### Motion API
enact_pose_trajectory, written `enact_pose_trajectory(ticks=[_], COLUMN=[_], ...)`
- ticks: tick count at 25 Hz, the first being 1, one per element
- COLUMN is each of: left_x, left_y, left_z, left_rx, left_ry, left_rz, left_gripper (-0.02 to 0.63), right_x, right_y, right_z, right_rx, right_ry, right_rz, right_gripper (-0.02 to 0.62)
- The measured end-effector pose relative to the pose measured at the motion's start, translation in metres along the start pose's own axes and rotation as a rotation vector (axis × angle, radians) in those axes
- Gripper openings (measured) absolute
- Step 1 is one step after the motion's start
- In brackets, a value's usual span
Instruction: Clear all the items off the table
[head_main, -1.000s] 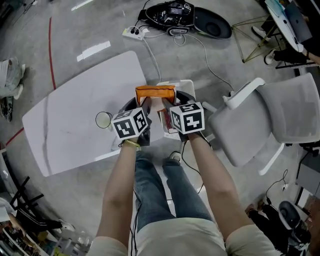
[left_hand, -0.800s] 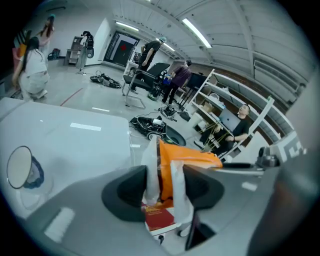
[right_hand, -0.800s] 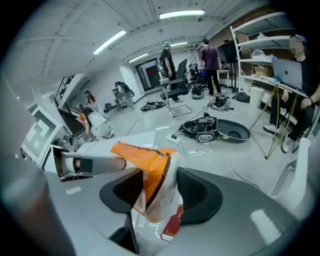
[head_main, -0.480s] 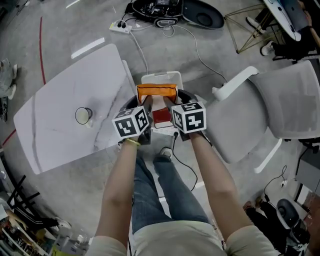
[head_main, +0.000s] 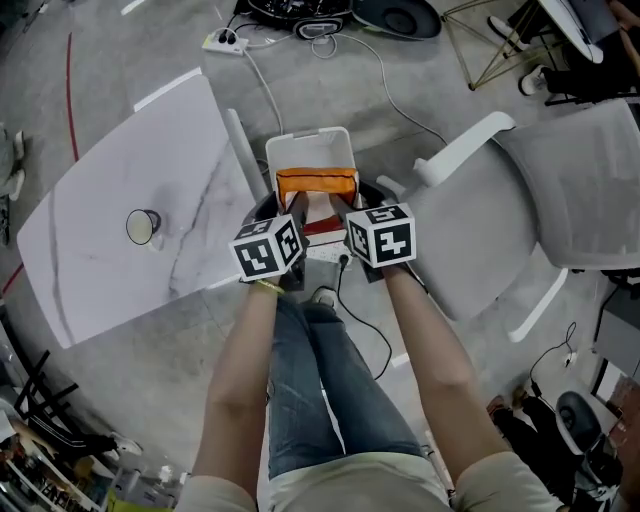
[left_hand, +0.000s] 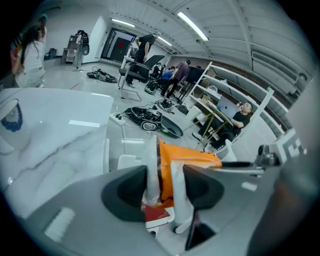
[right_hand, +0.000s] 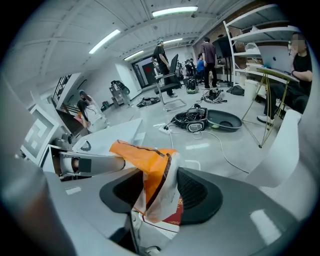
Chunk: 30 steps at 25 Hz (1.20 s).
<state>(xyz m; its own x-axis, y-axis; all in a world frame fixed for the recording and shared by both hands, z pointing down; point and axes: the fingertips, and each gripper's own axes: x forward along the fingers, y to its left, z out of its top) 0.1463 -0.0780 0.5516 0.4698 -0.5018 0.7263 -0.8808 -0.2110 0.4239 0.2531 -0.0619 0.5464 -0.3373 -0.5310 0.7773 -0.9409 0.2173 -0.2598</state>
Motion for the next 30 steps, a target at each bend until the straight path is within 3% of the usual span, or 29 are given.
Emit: enact_pose_trajectory(ticks=[30], left_x=[0.161], left_y=[0.07], left_z=[-0.071], left_rx=[0.018], left_ry=[0.058], left_rz=[0.112], left_gripper=[0.216], right_x=[0.161], right_y=[-0.073], right_z=[-0.079], right_rx=[0.021], right_ry=[0.056], right_rz=[-0.021], right_gripper=[0.21])
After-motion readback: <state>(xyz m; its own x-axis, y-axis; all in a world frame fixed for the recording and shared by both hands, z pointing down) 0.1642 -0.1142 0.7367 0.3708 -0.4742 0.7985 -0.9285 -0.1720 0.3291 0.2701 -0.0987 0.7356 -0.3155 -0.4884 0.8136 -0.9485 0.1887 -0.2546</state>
